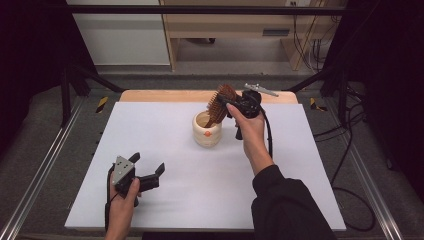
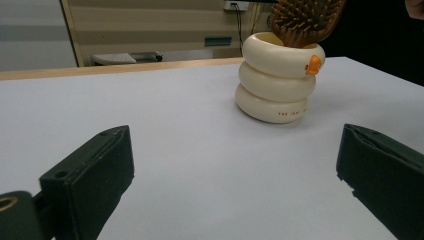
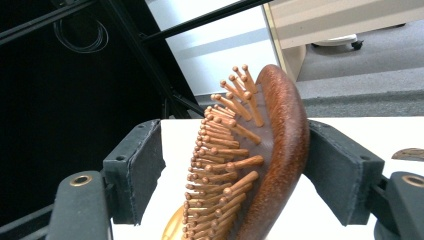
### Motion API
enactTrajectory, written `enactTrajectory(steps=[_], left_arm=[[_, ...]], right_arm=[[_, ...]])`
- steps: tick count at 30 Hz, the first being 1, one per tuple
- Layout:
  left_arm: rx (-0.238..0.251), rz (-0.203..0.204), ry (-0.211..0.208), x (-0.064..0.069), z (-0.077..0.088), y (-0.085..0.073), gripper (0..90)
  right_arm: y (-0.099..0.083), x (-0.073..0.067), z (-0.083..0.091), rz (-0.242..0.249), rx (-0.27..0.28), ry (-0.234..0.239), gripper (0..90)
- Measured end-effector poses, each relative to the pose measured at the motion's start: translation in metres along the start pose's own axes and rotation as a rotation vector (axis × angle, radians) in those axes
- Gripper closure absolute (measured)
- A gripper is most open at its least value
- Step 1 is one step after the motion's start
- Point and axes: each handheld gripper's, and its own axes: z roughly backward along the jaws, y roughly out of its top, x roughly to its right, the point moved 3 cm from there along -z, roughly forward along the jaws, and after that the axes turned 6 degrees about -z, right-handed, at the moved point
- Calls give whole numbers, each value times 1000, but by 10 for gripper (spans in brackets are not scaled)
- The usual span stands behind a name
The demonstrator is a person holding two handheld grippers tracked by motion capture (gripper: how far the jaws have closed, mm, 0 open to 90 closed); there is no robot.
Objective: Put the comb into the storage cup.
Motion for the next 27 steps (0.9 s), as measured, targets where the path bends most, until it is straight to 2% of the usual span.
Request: enactTrajectory(steps=[6, 10, 18, 22, 27], left_arm=[[0, 2, 1, 0, 0, 0, 21], [1, 4, 2, 0, 0, 0, 20], [3, 3, 8, -2, 1, 0, 21], [7, 8, 15, -3, 2, 0, 21], [15, 5, 20, -3, 3, 1, 21]], right_arm=[[1, 1, 1, -3, -9, -10, 181], [1, 1, 2, 4, -5, -13, 163], [4, -1, 10, 57, 13, -36, 132], [7, -3, 17, 70, 29, -23, 124], [10, -4, 27, 111, 43, -14, 108]])
